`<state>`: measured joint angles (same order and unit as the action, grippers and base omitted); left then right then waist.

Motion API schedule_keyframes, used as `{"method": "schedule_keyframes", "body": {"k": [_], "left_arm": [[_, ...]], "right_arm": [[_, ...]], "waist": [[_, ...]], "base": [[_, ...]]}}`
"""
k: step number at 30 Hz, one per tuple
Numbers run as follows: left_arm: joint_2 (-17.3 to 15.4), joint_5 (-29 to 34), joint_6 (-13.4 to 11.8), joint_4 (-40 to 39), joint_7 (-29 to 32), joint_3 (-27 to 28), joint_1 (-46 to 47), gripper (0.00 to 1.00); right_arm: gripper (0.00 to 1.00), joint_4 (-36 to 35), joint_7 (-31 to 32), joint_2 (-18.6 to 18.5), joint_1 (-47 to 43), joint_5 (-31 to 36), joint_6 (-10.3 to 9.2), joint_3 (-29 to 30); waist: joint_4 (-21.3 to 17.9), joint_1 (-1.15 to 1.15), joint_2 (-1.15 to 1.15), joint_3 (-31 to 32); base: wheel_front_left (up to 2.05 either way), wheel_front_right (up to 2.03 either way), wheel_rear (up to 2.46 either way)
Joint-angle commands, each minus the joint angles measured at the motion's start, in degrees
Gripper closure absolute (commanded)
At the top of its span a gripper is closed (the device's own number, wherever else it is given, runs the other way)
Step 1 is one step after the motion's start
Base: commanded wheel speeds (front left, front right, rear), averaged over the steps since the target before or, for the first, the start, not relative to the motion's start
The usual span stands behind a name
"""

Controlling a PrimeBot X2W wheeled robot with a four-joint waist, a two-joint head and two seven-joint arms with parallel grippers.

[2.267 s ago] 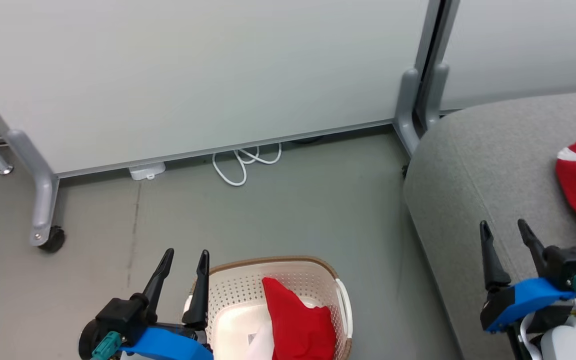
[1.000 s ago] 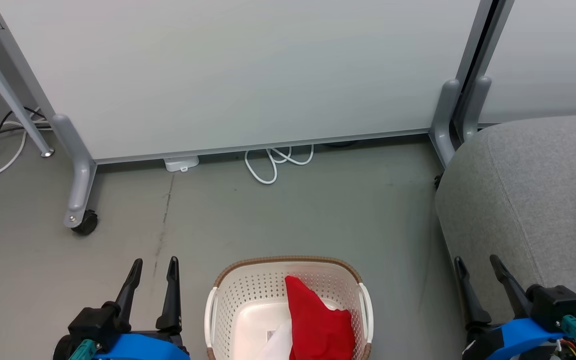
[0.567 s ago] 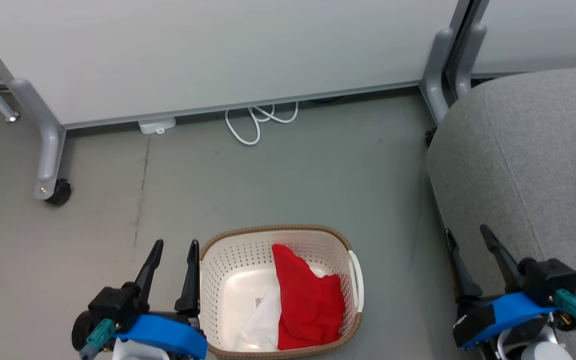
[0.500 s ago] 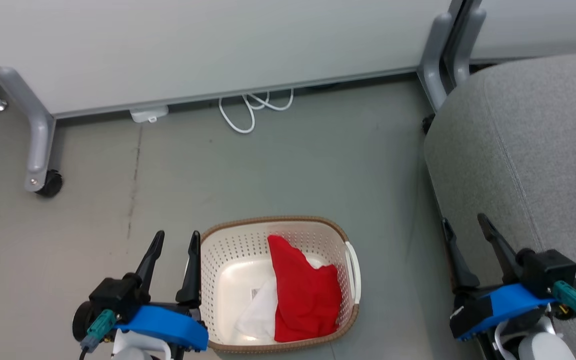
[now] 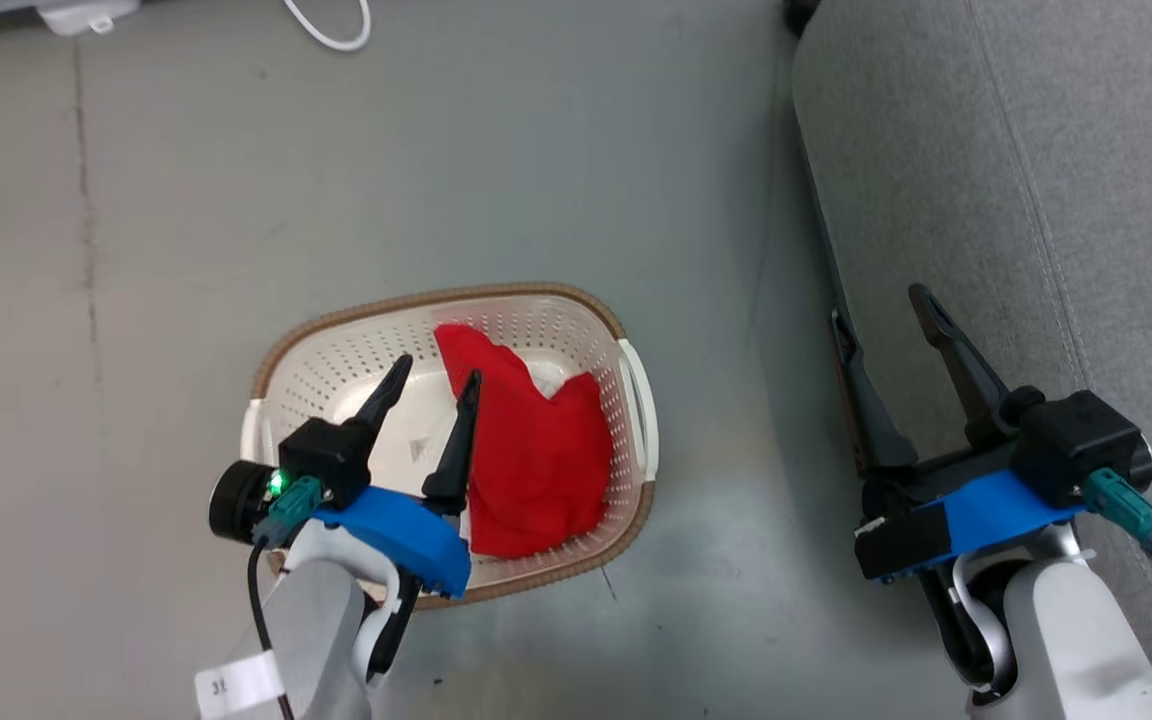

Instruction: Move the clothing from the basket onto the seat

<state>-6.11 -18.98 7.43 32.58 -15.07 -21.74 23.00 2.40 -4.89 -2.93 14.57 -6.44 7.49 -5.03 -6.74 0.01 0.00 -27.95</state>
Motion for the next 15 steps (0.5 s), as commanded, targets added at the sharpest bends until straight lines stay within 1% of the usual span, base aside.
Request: {"method": "schedule_keyframes", "body": {"k": [1, 6, 10, 15], "left_arm": [[-0.4, -0.5, 0.0, 1.4, -0.2, -0.8, 2.5, 0.0], [-0.4, -2.7, 0.0, 9.0, -0.2, -4.1, 8.6, 0.0], [0.1, -4.5, 0.0, 16.4, -0.2, -5.1, 13.6, 0.0], [1.1, -7.1, -0.2, 24.7, 0.0, -3.2, 19.6, 0.0]], "right_arm": [[0.0, -0.5, -0.4, 0.1, 1.3, -0.3, 0.01, -0.4], [0.0, -1.0, -1.4, 0.1, 2.8, -1.3, 0.01, -1.8], [0.0, -1.3, -2.3, 0.1, 3.7, -2.2, 0.01, -2.9], [0.0, -1.8, -3.2, 0.1, 4.6, -3.1, 0.01, -4.1]], "waist": [[-3.2, -0.01, 0.0, -5.0], [-5.3, -0.01, 0.0, -9.3], [-6.9, -0.01, 0.0, -12.6], [-8.6, -0.01, 0.0, -16.6]], "base": [[0.0, 0.0, 0.0], [0.0, 0.0, 0.0], [0.0, 0.0, 0.0], [0.0, 0.0, 0.0]]}}
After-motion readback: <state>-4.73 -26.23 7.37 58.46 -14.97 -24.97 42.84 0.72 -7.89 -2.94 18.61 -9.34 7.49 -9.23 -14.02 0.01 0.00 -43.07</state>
